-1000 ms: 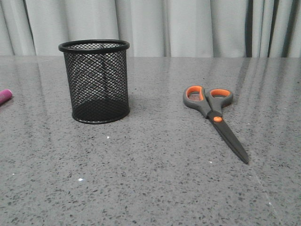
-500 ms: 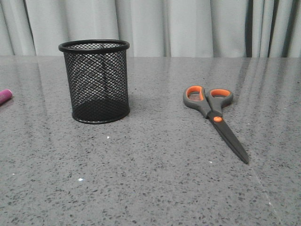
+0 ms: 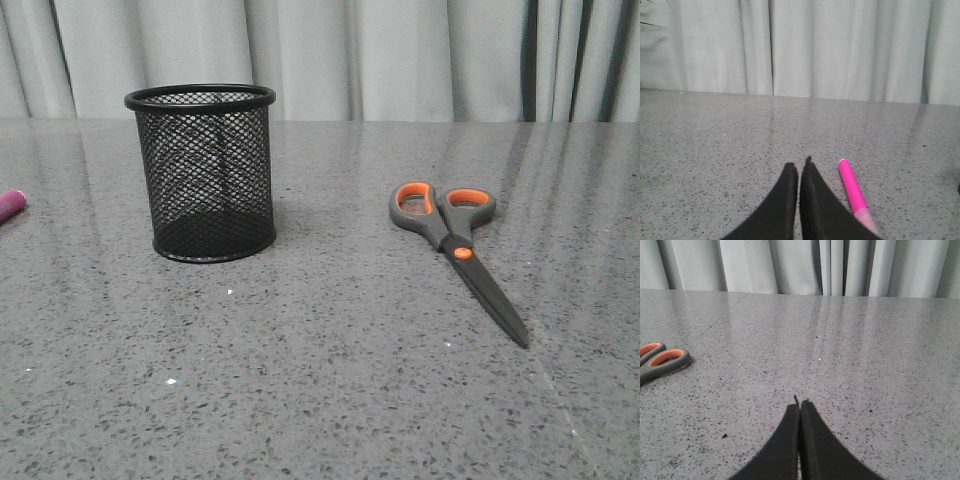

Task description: Put pen and scissors into bin

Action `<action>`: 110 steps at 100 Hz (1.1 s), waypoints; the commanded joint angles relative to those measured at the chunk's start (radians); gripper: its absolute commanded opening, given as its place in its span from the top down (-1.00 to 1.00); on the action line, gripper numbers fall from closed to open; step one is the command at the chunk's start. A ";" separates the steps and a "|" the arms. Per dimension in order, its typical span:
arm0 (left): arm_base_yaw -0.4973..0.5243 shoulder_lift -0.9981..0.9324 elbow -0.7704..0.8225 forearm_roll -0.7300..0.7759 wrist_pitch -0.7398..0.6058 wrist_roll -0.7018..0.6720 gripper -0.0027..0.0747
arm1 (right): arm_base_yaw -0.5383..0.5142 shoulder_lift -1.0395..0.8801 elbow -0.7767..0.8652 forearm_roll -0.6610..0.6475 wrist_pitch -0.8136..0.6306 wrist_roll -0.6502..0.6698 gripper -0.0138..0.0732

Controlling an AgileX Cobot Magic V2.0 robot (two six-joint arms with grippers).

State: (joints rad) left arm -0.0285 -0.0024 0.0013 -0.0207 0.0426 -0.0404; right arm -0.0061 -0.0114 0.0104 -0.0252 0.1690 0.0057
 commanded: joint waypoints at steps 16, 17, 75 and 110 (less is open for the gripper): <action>-0.010 -0.026 0.023 -0.006 -0.074 -0.008 0.99 | 0.001 -0.017 0.017 -0.002 -0.079 -0.006 0.84; -0.010 -0.026 0.023 -0.006 -0.074 -0.008 0.99 | 0.001 -0.017 0.017 -0.002 -0.079 -0.006 0.84; -0.010 -0.026 0.023 -0.032 -0.074 -0.012 0.99 | 0.001 -0.017 0.017 -0.002 -0.169 -0.006 0.84; -0.010 -0.026 0.023 -0.320 -0.107 -0.012 0.99 | 0.001 -0.017 0.017 0.066 -0.240 0.001 0.84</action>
State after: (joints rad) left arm -0.0285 -0.0024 0.0013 -0.2563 0.0344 -0.0422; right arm -0.0061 -0.0114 0.0104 0.0207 0.0418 0.0057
